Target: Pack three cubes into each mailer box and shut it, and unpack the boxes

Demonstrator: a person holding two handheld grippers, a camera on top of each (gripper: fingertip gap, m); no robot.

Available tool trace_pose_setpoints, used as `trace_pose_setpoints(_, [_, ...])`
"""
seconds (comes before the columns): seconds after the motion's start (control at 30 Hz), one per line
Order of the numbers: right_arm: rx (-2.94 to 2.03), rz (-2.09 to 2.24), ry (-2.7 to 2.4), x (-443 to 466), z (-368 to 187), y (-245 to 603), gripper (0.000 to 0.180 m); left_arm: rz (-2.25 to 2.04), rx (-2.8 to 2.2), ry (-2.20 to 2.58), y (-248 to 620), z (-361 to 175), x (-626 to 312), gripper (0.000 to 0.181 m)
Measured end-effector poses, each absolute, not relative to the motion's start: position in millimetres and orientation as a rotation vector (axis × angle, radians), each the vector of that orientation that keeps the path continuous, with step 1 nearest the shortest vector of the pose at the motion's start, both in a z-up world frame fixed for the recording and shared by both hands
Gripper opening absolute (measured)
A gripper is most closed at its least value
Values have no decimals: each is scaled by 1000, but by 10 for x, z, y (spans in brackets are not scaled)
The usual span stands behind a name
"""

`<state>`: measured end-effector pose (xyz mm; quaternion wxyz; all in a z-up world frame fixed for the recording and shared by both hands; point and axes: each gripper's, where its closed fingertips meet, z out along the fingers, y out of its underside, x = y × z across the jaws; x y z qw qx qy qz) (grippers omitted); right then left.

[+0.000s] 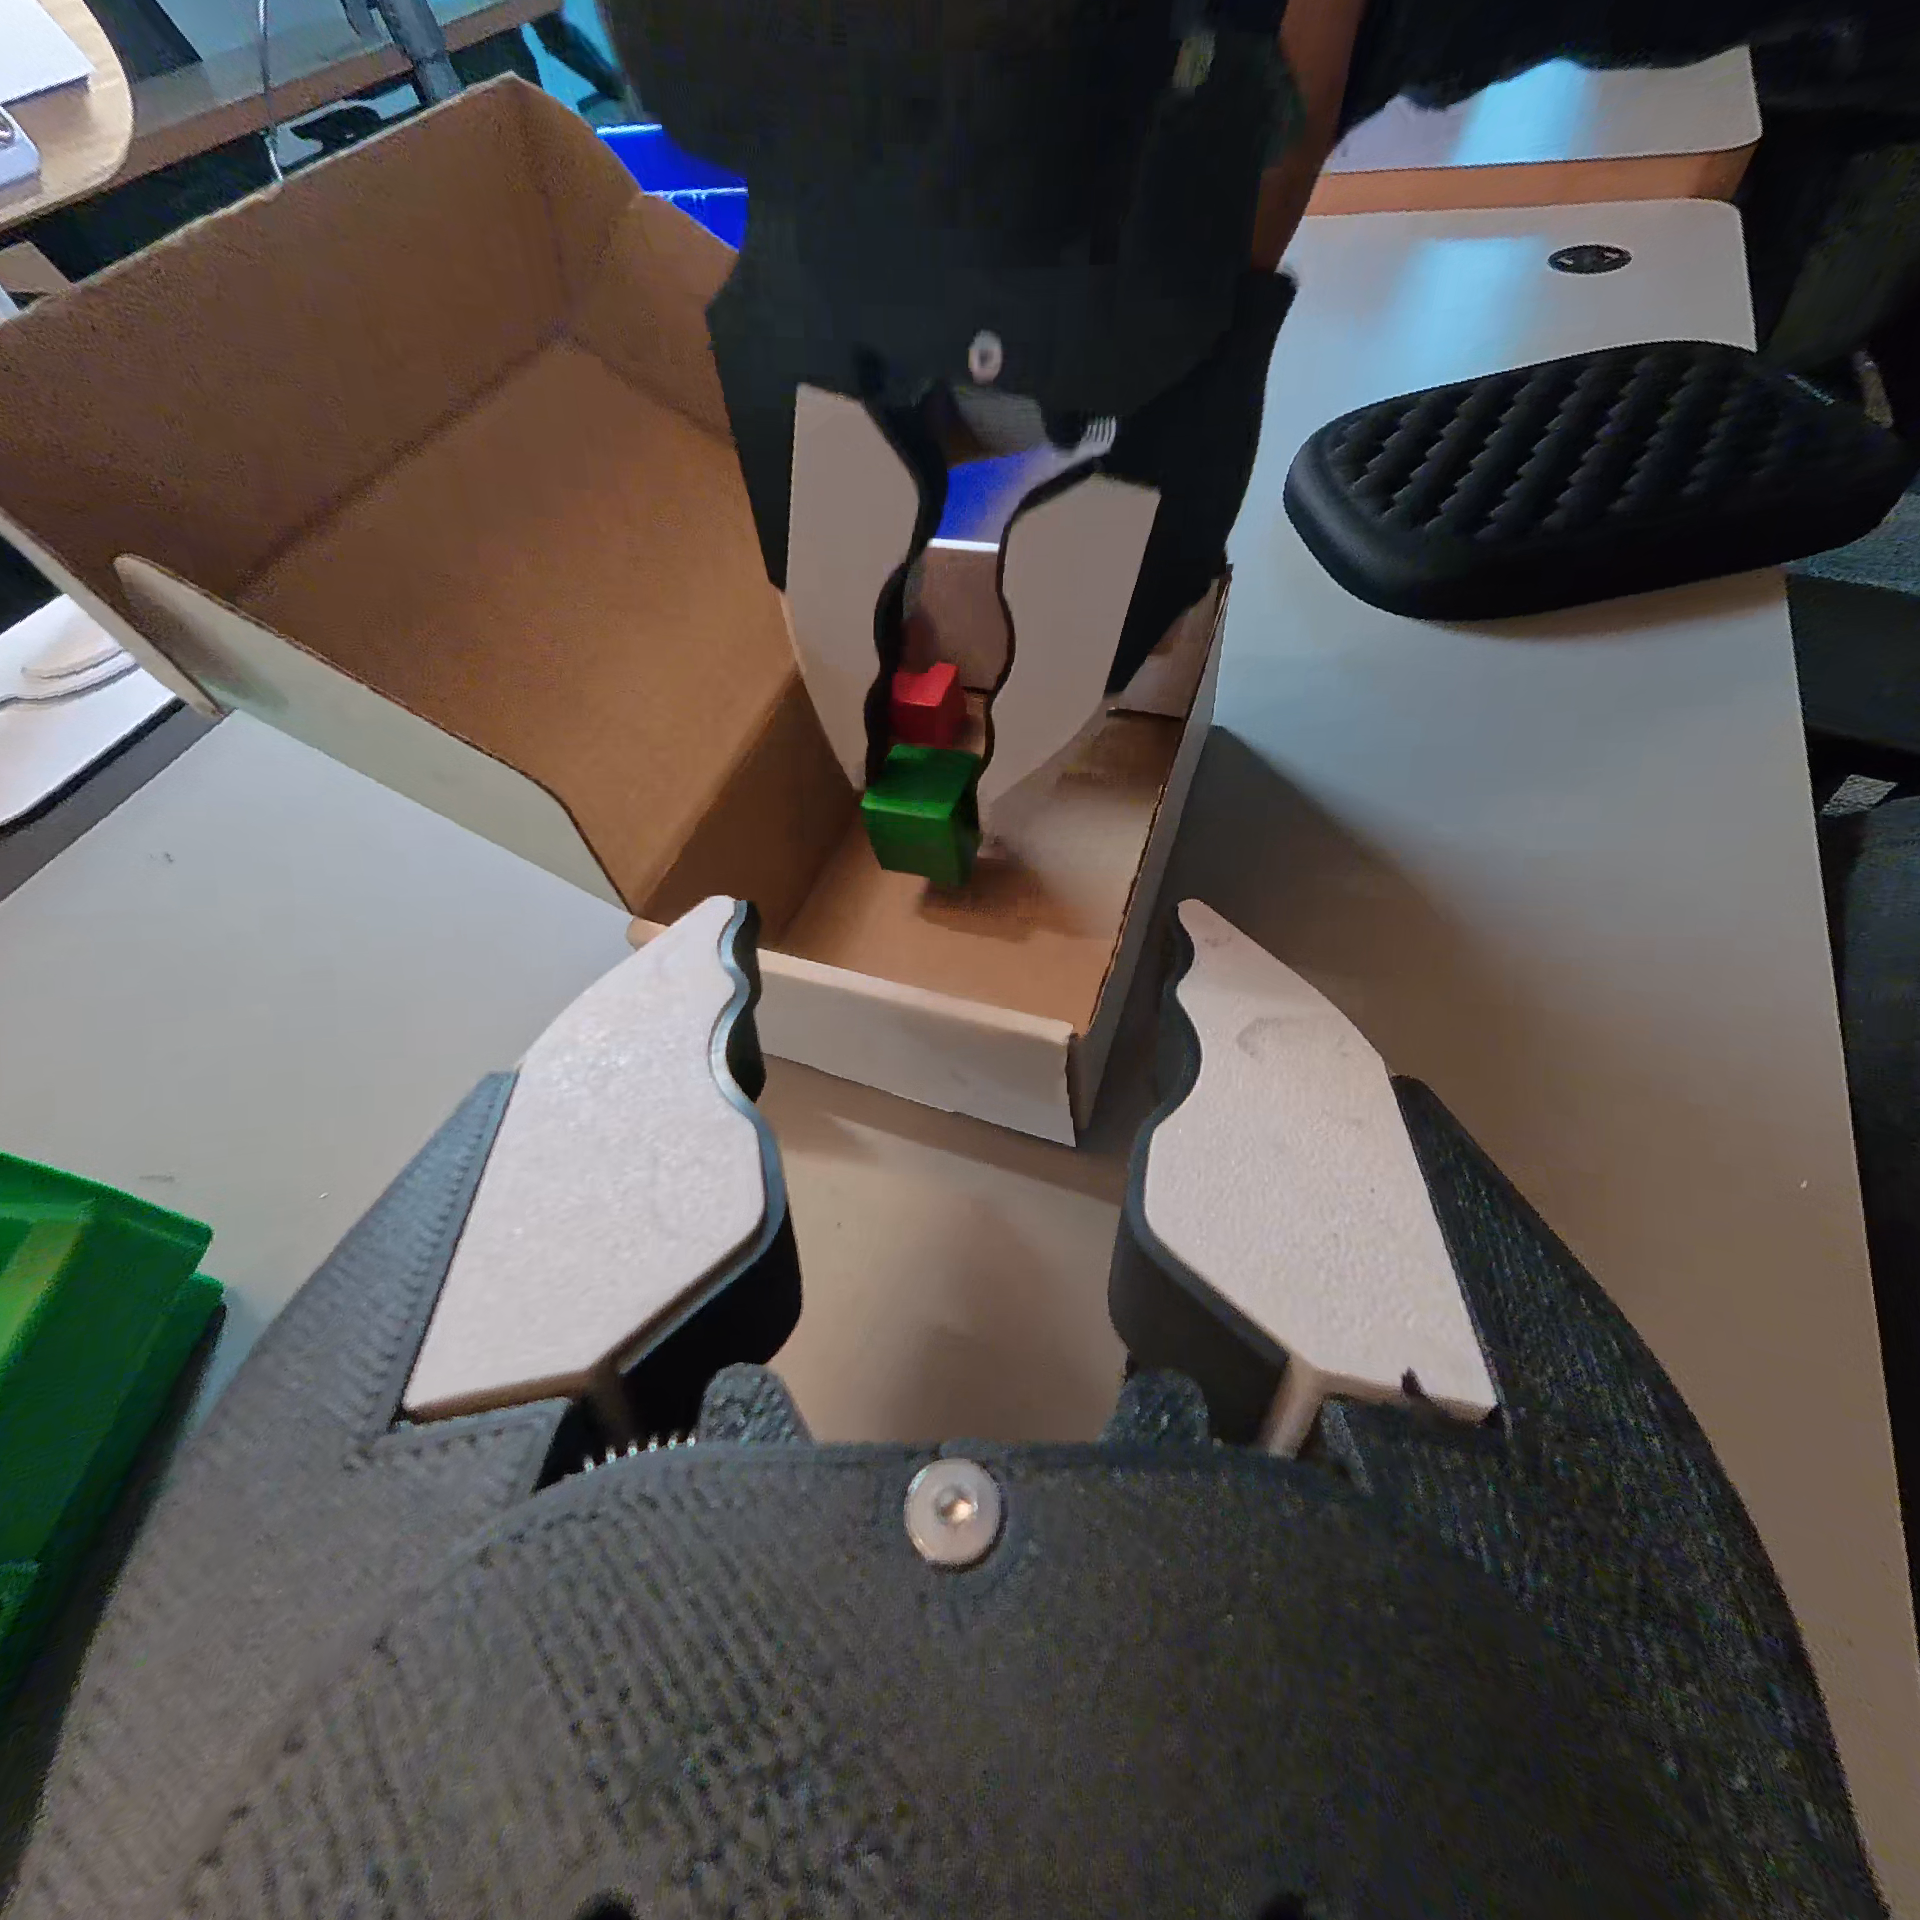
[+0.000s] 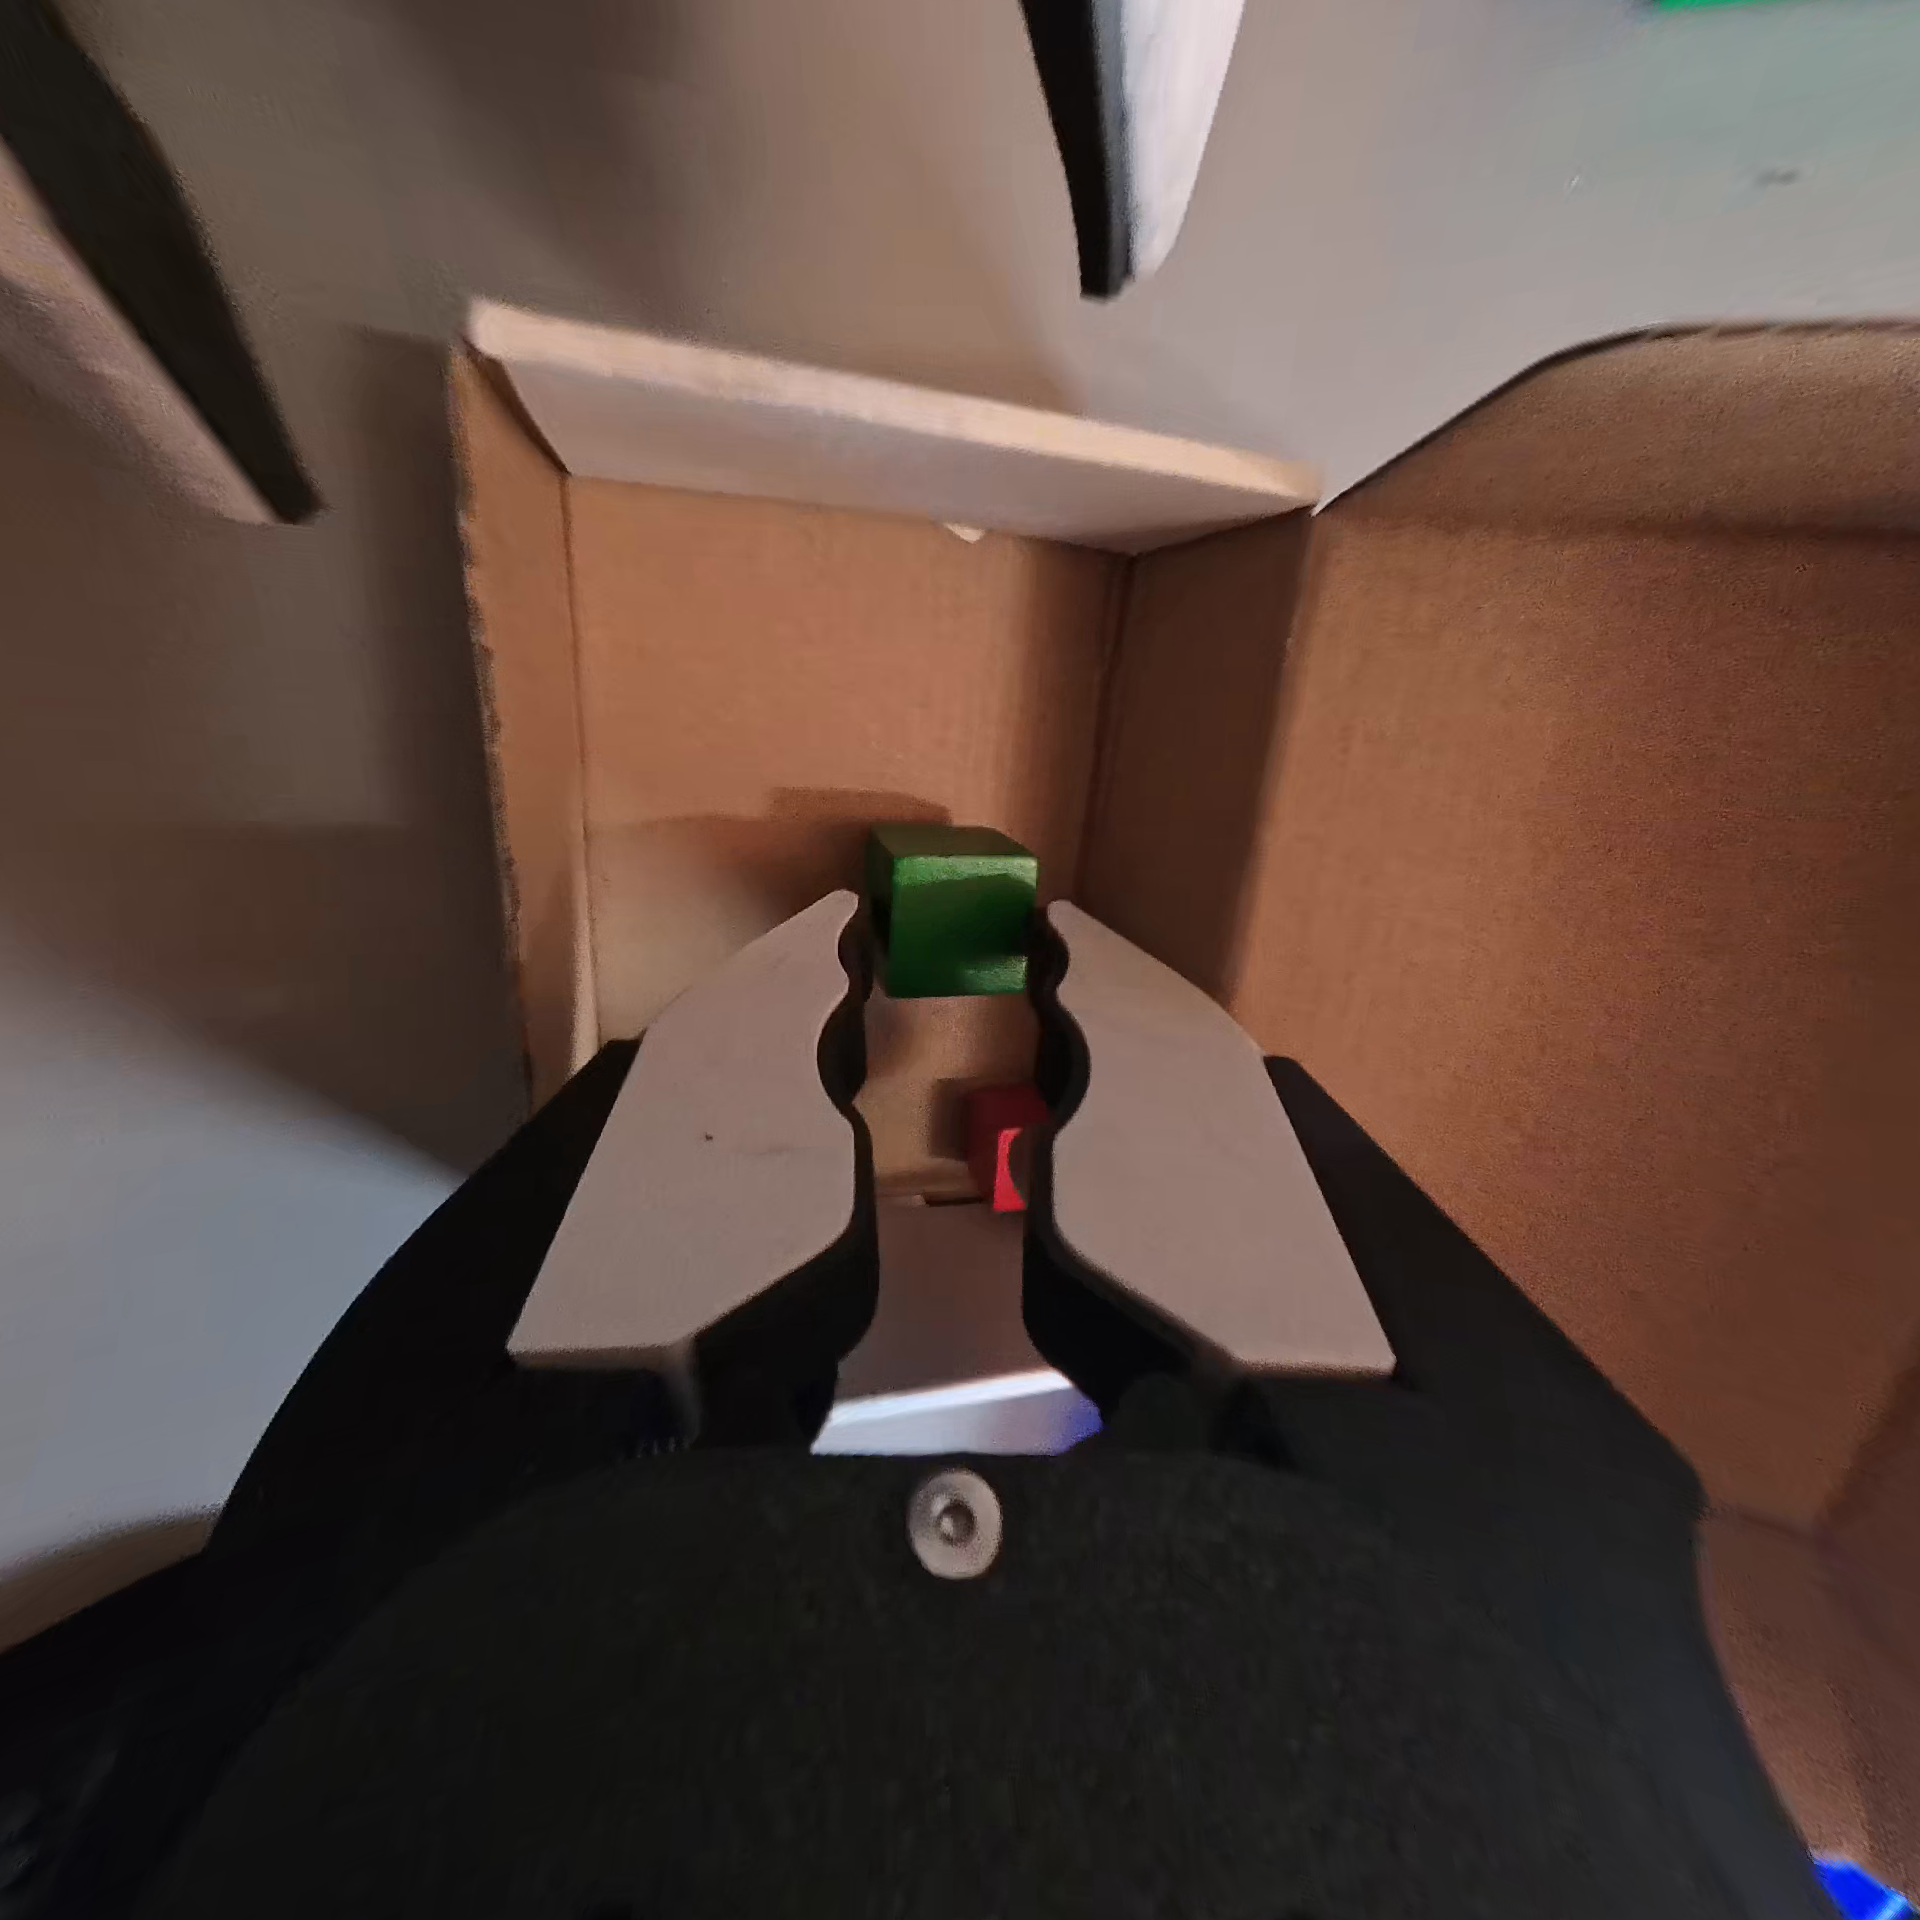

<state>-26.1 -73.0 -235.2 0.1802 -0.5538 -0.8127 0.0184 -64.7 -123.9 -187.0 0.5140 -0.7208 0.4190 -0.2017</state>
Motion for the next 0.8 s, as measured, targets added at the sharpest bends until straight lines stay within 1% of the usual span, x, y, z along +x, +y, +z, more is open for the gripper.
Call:
trace_pose_setpoints(0.1, [-1530, 122, -2263, -256, -2032, -774, 28, -492, -1733, 1006, -1240, -1871, -641, 72])
trace_pose_setpoints(0.23, [-1491, 165, -2184, -97, -1401, -632, 28, -486, -1738, 1012, -1240, -1889, -634, 72])
trace_pose_setpoints(0.33, [-1513, 105, -2104, 164, -1000, -303, 28, -483, -1739, 1013, -1238, -1895, -629, 72])
trace_pose_setpoints(0.43, [-1588, 3, -2021, 502, -810, 160, 28, -484, -1742, 1012, -1233, -1902, -627, 72])
trace_pose_setpoints(0.5, [-1661, -94, -1974, 762, -825, 517, 29, -483, -1743, 1012, -1229, -1911, -626, 72])
trace_pose_setpoints(0.6, [-1786, -183, -1915, 1119, -1016, 1000, 28, -481, -1750, 1014, -1221, -1935, -623, 71])
trace_pose_setpoints(0.8, [-1947, -196, -1872, 1504, -1669, 1582, 29, -482, -1756, 1001, -1196, -1946, -640, 71])
